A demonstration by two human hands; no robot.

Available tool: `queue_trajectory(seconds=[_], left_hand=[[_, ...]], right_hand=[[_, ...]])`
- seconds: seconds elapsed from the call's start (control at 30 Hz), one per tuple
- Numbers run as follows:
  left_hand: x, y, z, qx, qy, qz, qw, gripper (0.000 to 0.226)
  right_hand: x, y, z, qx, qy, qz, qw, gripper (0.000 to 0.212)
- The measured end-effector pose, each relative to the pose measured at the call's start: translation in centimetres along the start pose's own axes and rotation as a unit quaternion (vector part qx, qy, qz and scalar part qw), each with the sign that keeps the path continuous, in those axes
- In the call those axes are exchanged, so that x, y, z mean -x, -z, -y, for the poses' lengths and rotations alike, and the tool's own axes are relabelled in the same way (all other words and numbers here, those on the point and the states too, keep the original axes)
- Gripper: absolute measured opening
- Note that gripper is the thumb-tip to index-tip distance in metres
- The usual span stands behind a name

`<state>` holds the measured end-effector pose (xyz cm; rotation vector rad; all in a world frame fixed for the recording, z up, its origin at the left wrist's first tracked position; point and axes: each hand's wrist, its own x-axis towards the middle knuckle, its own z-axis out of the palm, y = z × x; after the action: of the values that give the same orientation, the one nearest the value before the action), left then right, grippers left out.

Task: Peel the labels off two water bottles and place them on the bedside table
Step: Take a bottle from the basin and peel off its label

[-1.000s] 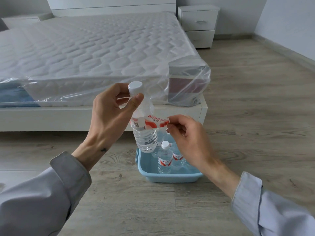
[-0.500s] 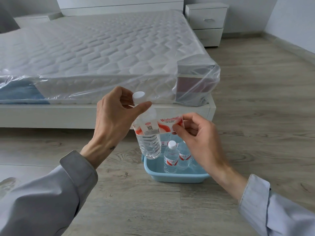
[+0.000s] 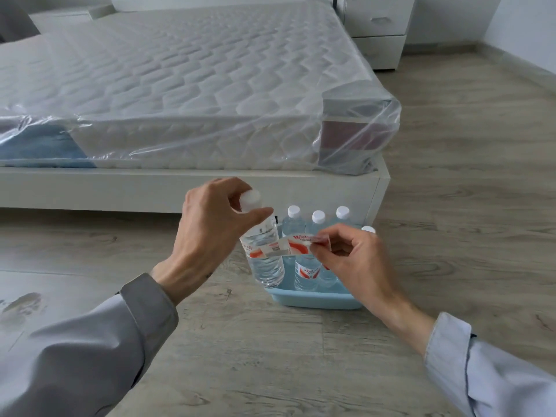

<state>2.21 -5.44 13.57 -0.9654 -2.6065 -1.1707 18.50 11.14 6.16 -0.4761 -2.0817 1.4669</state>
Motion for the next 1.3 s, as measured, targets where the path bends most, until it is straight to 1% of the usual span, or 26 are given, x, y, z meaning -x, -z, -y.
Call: queue_trajectory(seconds=[0.07, 0.13, 0.23, 0.3, 0.33, 0.43, 0.5, 0.67, 0.77, 0.83, 0.93, 1.03, 1.17, 1.23, 1.3], left_hand=[[1.5, -1.2, 1.1, -0.048, -0.013, 0.024, 0.998, 0.035], [3.1, -2.4, 2.5, -0.085, 0.000, 0.052, 0.995, 0.036], [5.4, -4.1, 4.6, -0.111, 0.035, 0.098, 0.988, 0.038], [6.8, -5.2, 5.9, -0.122, 0.056, 0.124, 0.983, 0.039], [7.4, -5.6, 6.4, -0.128, 0.064, 0.136, 0.980, 0.040], [8.8, -6.8, 7.8, -0.134, 0.086, 0.160, 0.974, 0.041], [9.6, -7.5, 8.4, -0.129, 0.095, 0.168, 0.973, 0.042], [11.0, -8.9, 8.7, -0.087, 0.143, 0.157, 0.973, 0.040], [11.5, -9.5, 9.0, -0.050, 0.165, 0.137, 0.976, 0.038], [12.0, -9.7, 9.3, -0.020, 0.161, 0.136, 0.977, 0.036], [13.0, -9.8, 10.1, 0.021, 0.101, 0.156, 0.982, 0.029], [13.6, -9.6, 11.3, 0.049, 0.064, 0.188, 0.979, 0.031], [14.0, -9.4, 12.4, 0.098, 0.072, 0.212, 0.970, 0.035], [14.2, -9.4, 12.6, 0.130, 0.096, 0.217, 0.963, 0.034], [14.2, -9.6, 12.7, 0.134, 0.111, 0.211, 0.962, 0.033]], right_hand=[[0.7, -0.4, -1.3, 0.021, 0.004, 0.019, 1.000, 0.035], [1.5, -0.8, -2.9, 0.055, -0.005, 0.030, 0.998, 0.040], [3.0, -1.4, -5.4, 0.080, -0.033, 0.061, 0.994, 0.034], [4.1, -1.8, -7.0, 0.101, -0.040, 0.085, 0.990, 0.035], [4.7, -2.0, -7.7, 0.115, -0.042, 0.096, 0.988, 0.032], [6.3, -2.5, -9.5, 0.147, -0.062, 0.120, 0.980, 0.012], [7.0, -2.6, -10.4, 0.167, -0.072, 0.128, 0.975, 0.009], [7.8, -2.9, -11.2, 0.182, -0.055, 0.137, 0.972, 0.016], [7.7, -2.6, -11.5, 0.179, -0.059, 0.125, 0.974, 0.014], [7.7, -2.3, -11.7, 0.177, -0.066, 0.117, 0.975, 0.012], [8.0, -2.3, -11.9, 0.179, -0.060, 0.121, 0.975, 0.007], [8.3, -2.2, -12.2, 0.185, -0.059, 0.124, 0.973, 0.007], [8.5, -2.0, -12.6, 0.204, -0.050, 0.139, 0.968, 0.009], [8.7, -1.8, -12.9, 0.225, -0.032, 0.160, 0.961, 0.010], [9.2, -1.6, -13.2, 0.251, -0.009, 0.190, 0.949, 0.009]])
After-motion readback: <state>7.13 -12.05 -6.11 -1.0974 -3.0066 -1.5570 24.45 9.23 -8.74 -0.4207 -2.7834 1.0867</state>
